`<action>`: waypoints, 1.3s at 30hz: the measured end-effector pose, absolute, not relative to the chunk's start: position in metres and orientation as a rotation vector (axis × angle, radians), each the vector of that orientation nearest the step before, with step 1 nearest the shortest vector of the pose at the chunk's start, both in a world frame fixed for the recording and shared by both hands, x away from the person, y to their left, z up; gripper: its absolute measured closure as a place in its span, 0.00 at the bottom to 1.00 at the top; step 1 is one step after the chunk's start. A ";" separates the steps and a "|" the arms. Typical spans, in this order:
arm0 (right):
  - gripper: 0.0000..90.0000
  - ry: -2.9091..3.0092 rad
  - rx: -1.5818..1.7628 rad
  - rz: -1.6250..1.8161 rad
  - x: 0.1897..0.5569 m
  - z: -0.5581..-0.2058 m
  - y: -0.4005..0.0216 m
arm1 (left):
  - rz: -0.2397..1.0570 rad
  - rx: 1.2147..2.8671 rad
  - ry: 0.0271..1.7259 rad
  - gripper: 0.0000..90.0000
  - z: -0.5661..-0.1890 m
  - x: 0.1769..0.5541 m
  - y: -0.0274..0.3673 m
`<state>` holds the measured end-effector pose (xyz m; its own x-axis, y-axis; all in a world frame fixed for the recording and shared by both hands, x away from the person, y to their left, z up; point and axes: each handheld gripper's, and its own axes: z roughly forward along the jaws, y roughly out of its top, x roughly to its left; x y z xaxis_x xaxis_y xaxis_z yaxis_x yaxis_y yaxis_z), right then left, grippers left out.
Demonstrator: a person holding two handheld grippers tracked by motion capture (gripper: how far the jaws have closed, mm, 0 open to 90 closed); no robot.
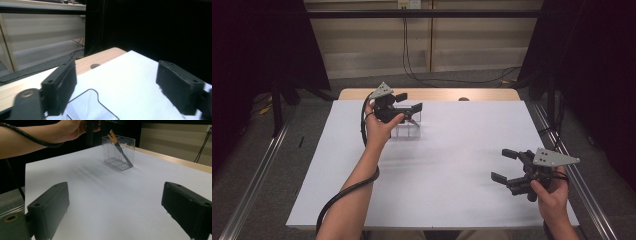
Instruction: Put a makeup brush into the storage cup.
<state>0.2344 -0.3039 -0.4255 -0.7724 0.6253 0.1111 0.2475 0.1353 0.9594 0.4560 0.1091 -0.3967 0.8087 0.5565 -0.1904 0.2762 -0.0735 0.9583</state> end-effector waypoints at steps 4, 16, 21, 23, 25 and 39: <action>0.08 2.099 0.847 1.676 0.235 -0.425 -0.303 | 0.261 1.661 0.663 0.12 -0.394 0.454 0.113; 0.08 2.104 0.845 1.670 0.234 -0.426 -0.304 | 0.270 1.656 0.644 0.06 -0.389 0.443 0.123; 0.08 2.108 0.844 1.674 0.234 -0.426 -0.303 | 0.264 1.642 0.638 0.05 -0.390 0.437 0.128; 0.08 2.111 0.839 1.672 0.234 -0.426 -0.302 | 0.262 1.647 0.633 0.05 -0.390 0.435 0.130; 0.08 2.108 0.841 1.675 0.234 -0.426 -0.302 | 0.260 1.640 0.631 0.05 -0.391 0.432 0.131; 0.08 2.106 0.848 1.678 0.232 -0.427 -0.303 | 0.255 1.634 0.606 0.02 -0.390 0.414 0.143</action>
<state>0.2320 -0.3028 -0.4273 -0.7736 0.6232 0.1147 0.2509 0.1350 0.9586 0.4138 0.1434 -0.3898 0.8343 0.5217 -0.1783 0.2376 -0.0484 0.9701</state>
